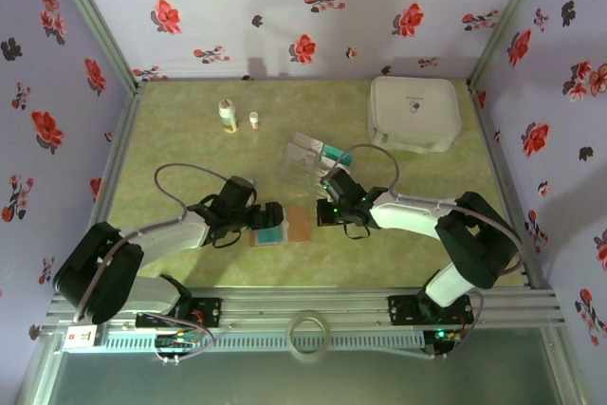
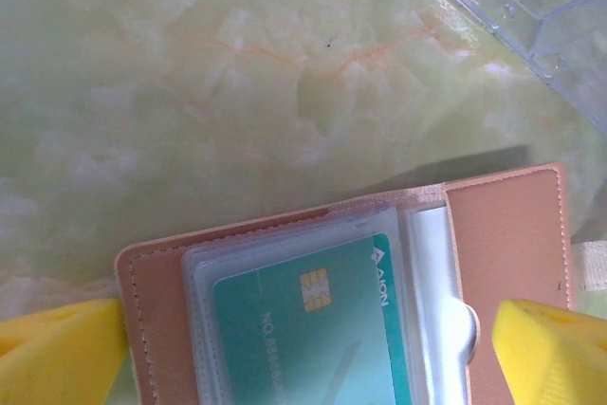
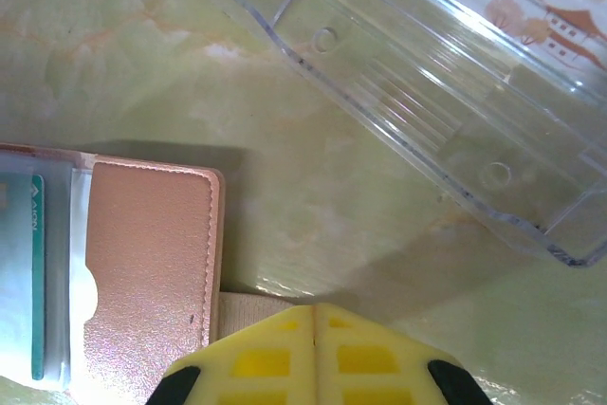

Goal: Put the credit cards into the card holder

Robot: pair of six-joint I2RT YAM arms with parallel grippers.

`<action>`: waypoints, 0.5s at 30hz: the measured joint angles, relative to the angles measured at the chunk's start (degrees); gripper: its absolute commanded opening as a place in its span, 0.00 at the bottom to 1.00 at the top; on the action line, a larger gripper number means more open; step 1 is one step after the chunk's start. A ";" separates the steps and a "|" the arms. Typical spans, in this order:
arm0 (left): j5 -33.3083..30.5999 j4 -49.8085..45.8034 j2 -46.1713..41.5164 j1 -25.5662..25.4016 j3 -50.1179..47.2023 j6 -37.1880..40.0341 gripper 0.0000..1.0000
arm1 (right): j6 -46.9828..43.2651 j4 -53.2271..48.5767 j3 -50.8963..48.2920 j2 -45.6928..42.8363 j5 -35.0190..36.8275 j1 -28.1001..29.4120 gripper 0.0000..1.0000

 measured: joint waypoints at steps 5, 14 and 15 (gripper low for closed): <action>-0.22 0.02 0.11 -0.15 0.09 0.00 1.00 | 0.74 0.81 -0.20 0.00 -0.44 0.00 0.00; 0.24 -2.05 -1.44 -0.52 1.66 0.07 1.00 | 0.85 1.79 -0.42 0.04 -0.94 0.00 0.00; 0.26 -2.43 -2.19 -0.55 2.12 0.07 1.00 | 0.85 1.84 -0.42 0.07 -1.03 0.00 0.00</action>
